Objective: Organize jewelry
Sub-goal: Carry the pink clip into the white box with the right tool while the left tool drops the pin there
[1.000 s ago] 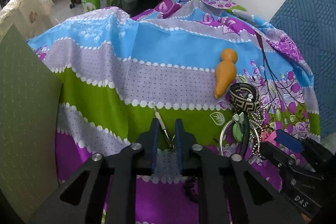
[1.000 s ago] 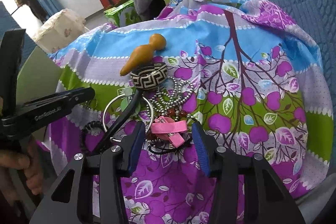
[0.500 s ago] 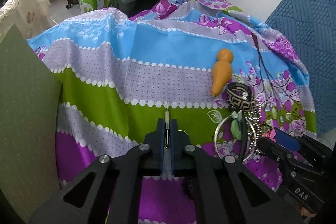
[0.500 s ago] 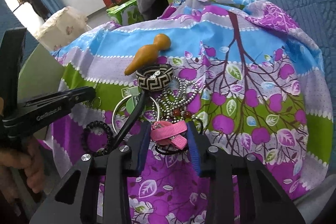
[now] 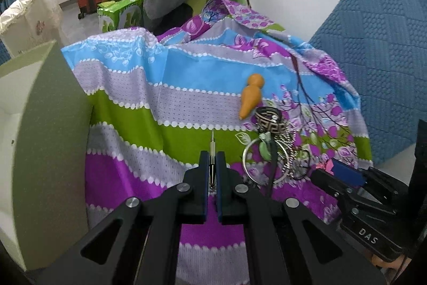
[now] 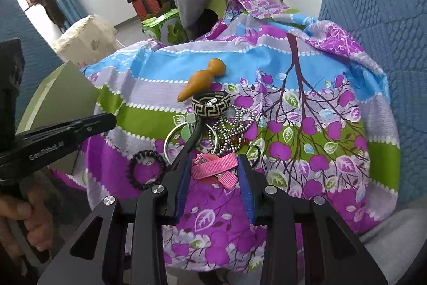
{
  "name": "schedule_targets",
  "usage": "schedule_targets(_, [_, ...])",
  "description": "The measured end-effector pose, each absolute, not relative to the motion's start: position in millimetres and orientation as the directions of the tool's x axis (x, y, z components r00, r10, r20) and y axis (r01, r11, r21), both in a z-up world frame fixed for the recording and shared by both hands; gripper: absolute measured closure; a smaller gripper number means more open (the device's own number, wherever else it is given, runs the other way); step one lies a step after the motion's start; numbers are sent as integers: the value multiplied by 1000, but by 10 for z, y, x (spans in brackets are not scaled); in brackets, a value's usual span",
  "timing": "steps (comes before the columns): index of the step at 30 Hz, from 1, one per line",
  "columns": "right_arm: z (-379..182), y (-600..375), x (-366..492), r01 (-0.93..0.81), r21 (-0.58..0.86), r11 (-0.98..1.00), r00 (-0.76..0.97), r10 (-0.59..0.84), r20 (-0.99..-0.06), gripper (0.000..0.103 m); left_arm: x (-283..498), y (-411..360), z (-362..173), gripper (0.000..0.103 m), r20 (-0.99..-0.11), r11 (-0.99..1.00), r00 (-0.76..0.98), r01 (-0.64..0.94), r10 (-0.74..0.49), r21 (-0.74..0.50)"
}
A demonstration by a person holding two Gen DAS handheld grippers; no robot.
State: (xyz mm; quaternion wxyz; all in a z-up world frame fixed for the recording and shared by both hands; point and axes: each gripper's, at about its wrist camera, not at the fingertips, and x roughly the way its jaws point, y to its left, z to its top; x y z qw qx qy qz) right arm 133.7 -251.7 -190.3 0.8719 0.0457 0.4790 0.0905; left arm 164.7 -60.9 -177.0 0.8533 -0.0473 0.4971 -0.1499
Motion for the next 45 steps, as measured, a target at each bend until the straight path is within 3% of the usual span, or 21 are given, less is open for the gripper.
schedule_targets(13, [-1356, -2375, 1073, -114, 182, 977, 571, 214, -793, 71, 1331, -313, -1045, 99, -769, 944, 548, 219, -329, -247])
schedule_targets(27, [-326, -1852, 1112, -228, 184, 956, 689, 292, -663, 71, 1206, 198, -107, 99, -646, 945, 691, 208, -324, -252])
schedule_targets(37, [179, -1353, 1230, -325, 184, 927, 724, 370, -582, 71, 1129, 704, 186, 99, -596, 960, 759, 144, -263, -240])
schedule_targets(45, [154, -800, 1400, -418, 187, 889, 679, 443, -586, 71, 1064, 1246, 172, 99, -595, 975, 785, 47, -171, -218])
